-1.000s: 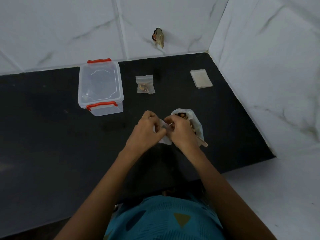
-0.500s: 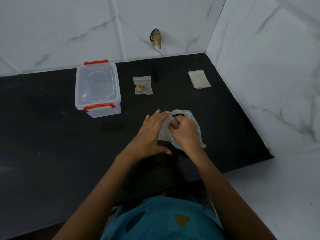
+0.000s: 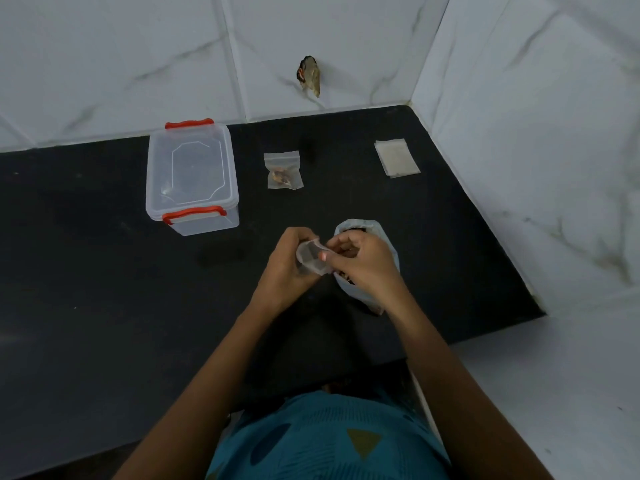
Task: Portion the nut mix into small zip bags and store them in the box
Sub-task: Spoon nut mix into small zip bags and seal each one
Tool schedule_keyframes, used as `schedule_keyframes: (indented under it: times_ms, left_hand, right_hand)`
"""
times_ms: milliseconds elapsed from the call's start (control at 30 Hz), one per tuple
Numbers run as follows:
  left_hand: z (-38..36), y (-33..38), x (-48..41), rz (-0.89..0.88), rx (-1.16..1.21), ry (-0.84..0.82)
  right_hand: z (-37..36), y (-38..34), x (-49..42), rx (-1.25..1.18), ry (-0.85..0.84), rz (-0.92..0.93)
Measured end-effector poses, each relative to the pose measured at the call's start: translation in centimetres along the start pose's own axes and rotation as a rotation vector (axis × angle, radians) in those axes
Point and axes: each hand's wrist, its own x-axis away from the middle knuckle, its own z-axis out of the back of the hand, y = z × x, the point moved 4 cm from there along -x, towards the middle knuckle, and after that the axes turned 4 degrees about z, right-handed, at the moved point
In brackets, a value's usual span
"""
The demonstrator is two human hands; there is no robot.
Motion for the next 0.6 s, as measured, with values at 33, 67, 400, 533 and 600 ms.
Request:
schedule_keyframes:
  times_ms: [33, 67, 400, 533, 600]
  left_hand:
    - [0.05, -0.05, -0.01, 0.009, 0.011, -0.001]
    - [-0.07, -0.13, -0.03, 0.025, 0.026, -0.021]
    - [-0.73, -0.26, 0.66, 0.057, 0.102, -0.121]
    - [-0.81, -0.69, 0.56, 0.113, 0.121, -0.114]
    - [-0.64, -1.01, 0.53, 0.126, 0.147, -0.074]
  right_hand:
    - [-0.02, -0.12, 0.05, -0.002, -0.003, 0.000]
    - [0.02, -0.17, 0.12, 0.000, 0.003, 0.002]
    - [-0.42, -0.28, 0.16, 0.209, 0.079, 0.039]
    - [-0.43, -0.29, 0.12, 0.220, 0.055, 0.048]
    - [-0.38, -0.09, -0.07, 0.100, 0.005, 0.020]
